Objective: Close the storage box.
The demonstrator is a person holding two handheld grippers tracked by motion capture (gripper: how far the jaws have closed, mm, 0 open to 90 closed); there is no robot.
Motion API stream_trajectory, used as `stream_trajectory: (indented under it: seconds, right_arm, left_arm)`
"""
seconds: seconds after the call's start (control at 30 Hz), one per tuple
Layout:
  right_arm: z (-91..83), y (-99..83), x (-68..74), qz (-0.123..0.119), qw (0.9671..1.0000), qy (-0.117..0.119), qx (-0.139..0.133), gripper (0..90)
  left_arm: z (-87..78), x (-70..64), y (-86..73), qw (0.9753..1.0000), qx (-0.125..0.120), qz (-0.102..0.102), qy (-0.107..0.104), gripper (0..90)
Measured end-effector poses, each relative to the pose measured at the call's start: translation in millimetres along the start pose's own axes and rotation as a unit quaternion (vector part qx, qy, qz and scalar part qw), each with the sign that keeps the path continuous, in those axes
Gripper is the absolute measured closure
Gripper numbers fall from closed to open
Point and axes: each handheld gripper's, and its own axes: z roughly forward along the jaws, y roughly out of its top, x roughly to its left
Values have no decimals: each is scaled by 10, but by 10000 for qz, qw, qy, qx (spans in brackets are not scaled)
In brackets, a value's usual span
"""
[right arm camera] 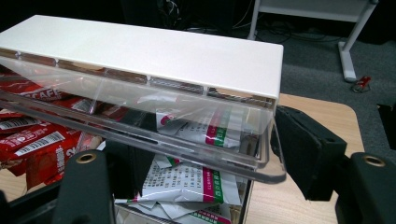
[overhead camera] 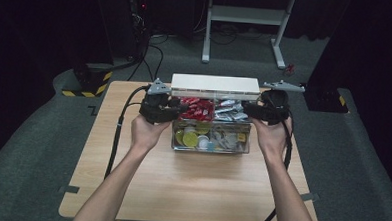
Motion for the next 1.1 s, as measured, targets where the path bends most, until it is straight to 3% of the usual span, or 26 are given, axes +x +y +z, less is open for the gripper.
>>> stream_trajectory:
  seconds: [0.17,0.4,0.67,1.1]
  right_arm:
    - [1,0,-3,11,10000,15,-3,316]
    - [4,-1,-12,17,10000,37,5,316]
    - [23,-2,-21,61,10000,54,19,316]
    - [30,1,-25,82,9999,61,31,317]
  left_arm:
    - [92,23,15,10000,36,-60,6,692]
    - [191,-9,75,9998,154,62,105,729]
    - [264,12,77,9995,262,25,154,759]
    - [237,8,86,9995,282,121,101,841]
